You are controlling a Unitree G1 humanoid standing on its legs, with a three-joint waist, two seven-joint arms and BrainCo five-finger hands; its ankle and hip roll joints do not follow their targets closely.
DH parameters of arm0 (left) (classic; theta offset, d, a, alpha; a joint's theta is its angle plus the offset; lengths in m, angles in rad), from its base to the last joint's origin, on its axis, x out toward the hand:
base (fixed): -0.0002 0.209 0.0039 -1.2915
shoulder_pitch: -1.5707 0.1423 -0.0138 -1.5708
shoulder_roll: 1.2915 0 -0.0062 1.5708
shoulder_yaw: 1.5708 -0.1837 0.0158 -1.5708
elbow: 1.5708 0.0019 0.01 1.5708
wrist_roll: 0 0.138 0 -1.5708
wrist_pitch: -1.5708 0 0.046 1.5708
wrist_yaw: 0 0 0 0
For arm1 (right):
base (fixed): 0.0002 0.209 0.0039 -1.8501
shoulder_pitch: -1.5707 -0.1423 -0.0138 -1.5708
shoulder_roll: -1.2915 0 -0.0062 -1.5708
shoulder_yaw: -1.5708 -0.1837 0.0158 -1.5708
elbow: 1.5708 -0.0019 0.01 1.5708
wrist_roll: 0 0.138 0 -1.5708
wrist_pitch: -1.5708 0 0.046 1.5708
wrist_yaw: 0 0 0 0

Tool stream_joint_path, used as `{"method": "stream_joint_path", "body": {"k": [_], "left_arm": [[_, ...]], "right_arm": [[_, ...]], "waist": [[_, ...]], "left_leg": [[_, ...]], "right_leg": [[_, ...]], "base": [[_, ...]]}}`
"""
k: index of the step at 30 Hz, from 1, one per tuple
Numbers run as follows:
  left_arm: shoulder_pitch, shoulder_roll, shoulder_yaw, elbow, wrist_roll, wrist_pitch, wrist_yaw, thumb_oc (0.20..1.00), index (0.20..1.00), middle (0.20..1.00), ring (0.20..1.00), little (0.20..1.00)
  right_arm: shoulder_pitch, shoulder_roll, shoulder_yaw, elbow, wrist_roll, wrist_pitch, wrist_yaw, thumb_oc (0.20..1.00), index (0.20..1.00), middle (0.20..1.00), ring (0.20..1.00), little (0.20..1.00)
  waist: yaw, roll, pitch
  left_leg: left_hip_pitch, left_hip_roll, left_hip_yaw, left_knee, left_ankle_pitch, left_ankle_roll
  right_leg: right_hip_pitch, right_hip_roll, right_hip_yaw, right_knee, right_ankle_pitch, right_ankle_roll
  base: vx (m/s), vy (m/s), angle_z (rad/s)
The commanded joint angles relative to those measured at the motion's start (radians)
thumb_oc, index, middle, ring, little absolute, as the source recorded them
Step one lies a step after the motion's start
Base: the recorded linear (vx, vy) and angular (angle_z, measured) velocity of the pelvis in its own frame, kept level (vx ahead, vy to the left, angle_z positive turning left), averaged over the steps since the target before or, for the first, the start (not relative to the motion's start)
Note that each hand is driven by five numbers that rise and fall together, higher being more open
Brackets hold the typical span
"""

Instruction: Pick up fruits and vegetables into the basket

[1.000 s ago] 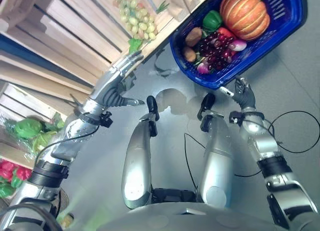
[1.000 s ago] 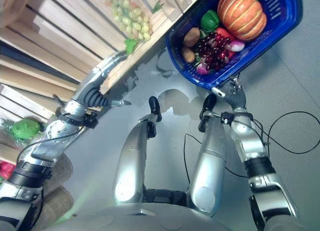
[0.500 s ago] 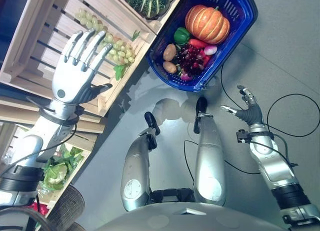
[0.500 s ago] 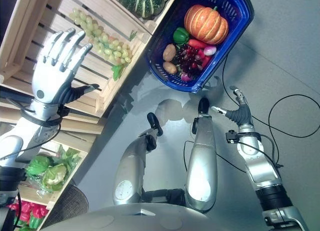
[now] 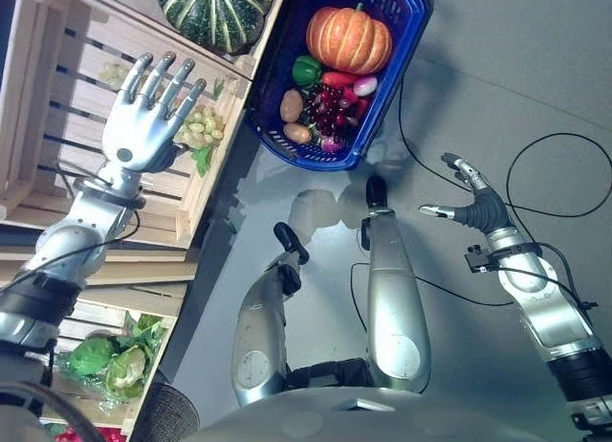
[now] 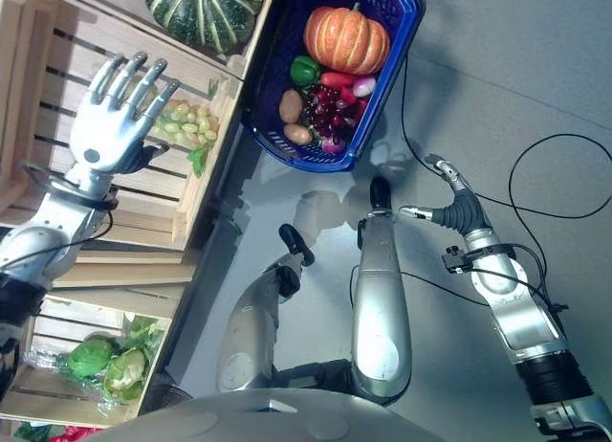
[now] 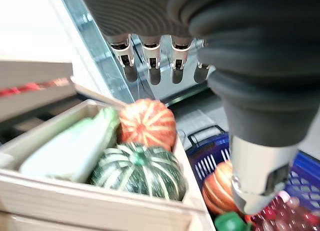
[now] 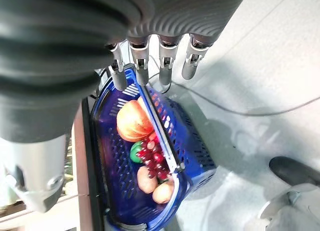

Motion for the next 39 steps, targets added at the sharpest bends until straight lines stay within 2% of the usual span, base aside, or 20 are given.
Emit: {"method": "stream_joint_path", "body": {"k": [1, 7, 16, 20, 25, 29, 35, 39], "left_arm": [[-0.014, 0.005, 0.000, 0.073, -0.050, 0.052, -0.031, 1.000, 1.000, 1.000, 1.000, 1.000], [-0.107, -0.024, -0.075, 0.237, -0.068, 0.055, -0.084, 1.000, 1.000, 1.000, 1.000, 1.000], [-0.187, -0.062, -0.124, 0.442, -0.049, 0.130, -0.151, 1.000, 1.000, 1.000, 1.000, 1.000], [-0.205, -0.067, -0.138, 0.520, -0.012, 0.181, -0.145, 1.000, 1.000, 1.000, 1.000, 1.000], [-0.225, -0.076, -0.146, 0.584, 0.037, 0.299, -0.104, 1.000, 1.000, 1.000, 1.000, 1.000], [-0.244, -0.086, -0.143, 0.627, 0.004, 0.380, -0.043, 1.000, 1.000, 1.000, 1.000, 1.000], [-0.266, -0.096, -0.133, 0.642, -0.005, 0.432, -0.011, 1.000, 1.000, 1.000, 1.000, 1.000], [-0.287, -0.100, -0.137, 0.652, 0.012, 0.440, -0.006, 1.000, 1.000, 1.000, 1.000, 1.000]], "right_arm": [[0.015, -0.022, -0.002, -0.073, 0.035, -0.072, 0.021, 1.000, 1.000, 1.000, 1.000, 1.000], [-0.016, -0.013, 0.013, -0.068, 0.051, -0.069, 0.027, 1.000, 1.000, 1.000, 1.000, 1.000], [-0.038, 0.005, 0.023, -0.052, 0.088, -0.050, 0.016, 1.000, 1.000, 1.000, 1.000, 1.000], [-0.042, 0.011, 0.028, -0.051, 0.100, -0.047, 0.004, 1.000, 1.000, 1.000, 1.000, 1.000], [-0.055, 0.013, 0.038, -0.044, 0.103, -0.050, -0.019, 1.000, 1.000, 1.000, 1.000, 1.000], [-0.074, 0.018, 0.057, -0.020, 0.101, -0.062, -0.054, 1.000, 1.000, 1.000, 1.000, 1.000], [-0.088, 0.028, 0.069, 0.007, 0.098, -0.079, -0.083, 1.000, 1.000, 1.000, 1.000, 1.000], [-0.098, 0.028, 0.079, 0.023, 0.098, -0.090, -0.095, 1.000, 1.000, 1.000, 1.000, 1.000]], "waist": [[-0.049, 0.027, -0.037], [-0.062, 0.011, -0.037], [-0.067, -0.013, -0.037], [-0.066, -0.024, -0.037], [-0.062, -0.033, -0.037], [-0.054, -0.043, -0.037], [-0.050, -0.056, -0.037], [-0.050, -0.062, -0.037]], "left_leg": [[-0.113, 0.037, -0.030, 0.139, -0.095, -0.006], [-0.167, 0.046, -0.018, 0.171, -0.104, -0.004], [-0.255, 0.061, -0.010, 0.235, -0.133, 0.004], [-0.294, 0.070, -0.009, 0.265, -0.148, 0.009], [-0.333, 0.079, -0.010, 0.299, -0.167, 0.016], [-0.368, 0.091, -0.016, 0.330, -0.185, 0.021], [-0.410, 0.102, -0.026, 0.361, -0.204, 0.026], [-0.428, 0.106, -0.029, 0.373, -0.211, 0.028]], "right_leg": [[0.034, -0.003, 0.028, -0.085, -0.028, 0.112], [-0.014, 0.012, 0.039, -0.079, -0.021, 0.112], [-0.086, 0.020, 0.044, -0.065, -0.008, 0.113], [-0.118, 0.019, 0.042, -0.055, -0.003, 0.115], [-0.151, 0.016, 0.038, -0.040, -0.001, 0.115], [-0.181, 0.014, 0.032, -0.032, 0.004, 0.117], [-0.217, 0.018, 0.031, -0.020, 0.008, 0.117], [-0.233, 0.020, 0.029, -0.019, 0.011, 0.117]], "base": [[0.01, 0.025, -0.09], [0.01, 0.026, -0.11], [0.01, 0.025, -0.01], [0.00, 0.015, 0.00], [0.00, 0.009, 0.00], [0.00, -0.001, -0.02], [0.00, 0.000, -0.01], [0.00, -0.004, -0.02]]}}
